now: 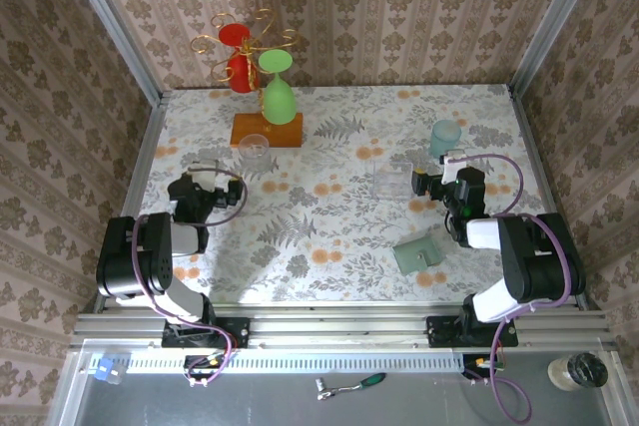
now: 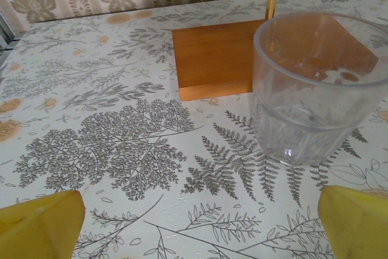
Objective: Take the credit cards out of the card holder
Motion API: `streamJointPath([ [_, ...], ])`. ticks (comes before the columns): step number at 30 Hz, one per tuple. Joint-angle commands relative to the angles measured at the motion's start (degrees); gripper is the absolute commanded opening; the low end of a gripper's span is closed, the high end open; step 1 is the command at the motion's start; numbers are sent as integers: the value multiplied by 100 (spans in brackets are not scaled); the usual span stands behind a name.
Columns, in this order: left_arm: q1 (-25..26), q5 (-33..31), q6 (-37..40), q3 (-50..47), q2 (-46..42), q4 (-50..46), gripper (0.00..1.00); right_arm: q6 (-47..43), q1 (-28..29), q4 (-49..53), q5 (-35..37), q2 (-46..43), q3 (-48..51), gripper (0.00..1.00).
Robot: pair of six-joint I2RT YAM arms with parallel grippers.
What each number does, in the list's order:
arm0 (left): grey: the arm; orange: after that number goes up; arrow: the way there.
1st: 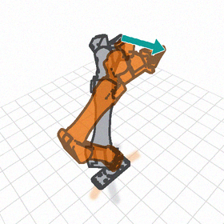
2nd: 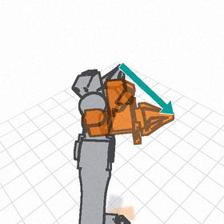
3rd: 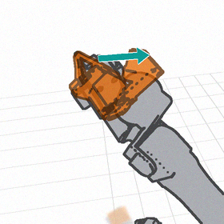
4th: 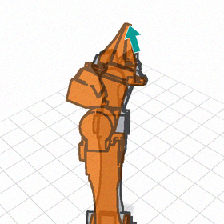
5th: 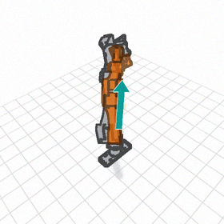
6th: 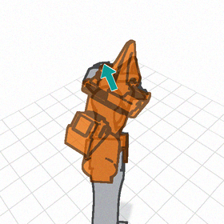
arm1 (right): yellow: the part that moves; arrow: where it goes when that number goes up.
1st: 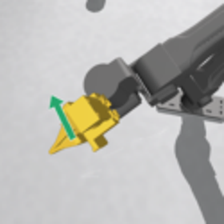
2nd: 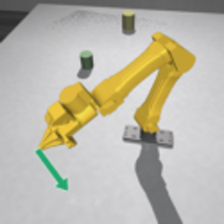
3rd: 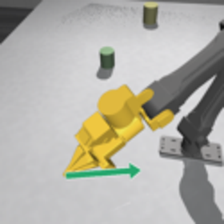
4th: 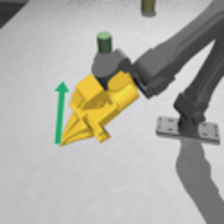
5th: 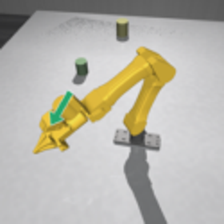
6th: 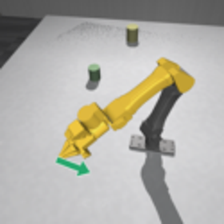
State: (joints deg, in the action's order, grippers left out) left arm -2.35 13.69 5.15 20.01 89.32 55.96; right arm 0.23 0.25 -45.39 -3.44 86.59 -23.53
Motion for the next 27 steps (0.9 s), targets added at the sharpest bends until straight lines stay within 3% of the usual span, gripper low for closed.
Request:
streamJointPath([
  [1,3,-212,-128,-155,-151,336,100,39,-16,1016,98,-435,-493,100],
  [5,178,-684,-101,-216,-676,-77,100,69,-3,1689,212,-781,-755,100],
  [8,315,-895,-77,48,-1233,-1111,100,292,-5,2498,317,-1027,-1040,99],
  [13,627,-1402,-339,730,-2013,-3035,100,755,52,3848,164,-1246,-1529,90],
  [19,648,-1257,-1394,2089,-2263,-5653,100,1261,215,5012,20,-1203,-2017,73],
  [24,647,-747,-1460,3239,-2163,-7407,100,1637,307,5970,-78,-819,-2629,57],
  [27,648,-649,-1340,3735,-2142,-8084,100,1683,382,6274,-130,-466,-2935,54],
])
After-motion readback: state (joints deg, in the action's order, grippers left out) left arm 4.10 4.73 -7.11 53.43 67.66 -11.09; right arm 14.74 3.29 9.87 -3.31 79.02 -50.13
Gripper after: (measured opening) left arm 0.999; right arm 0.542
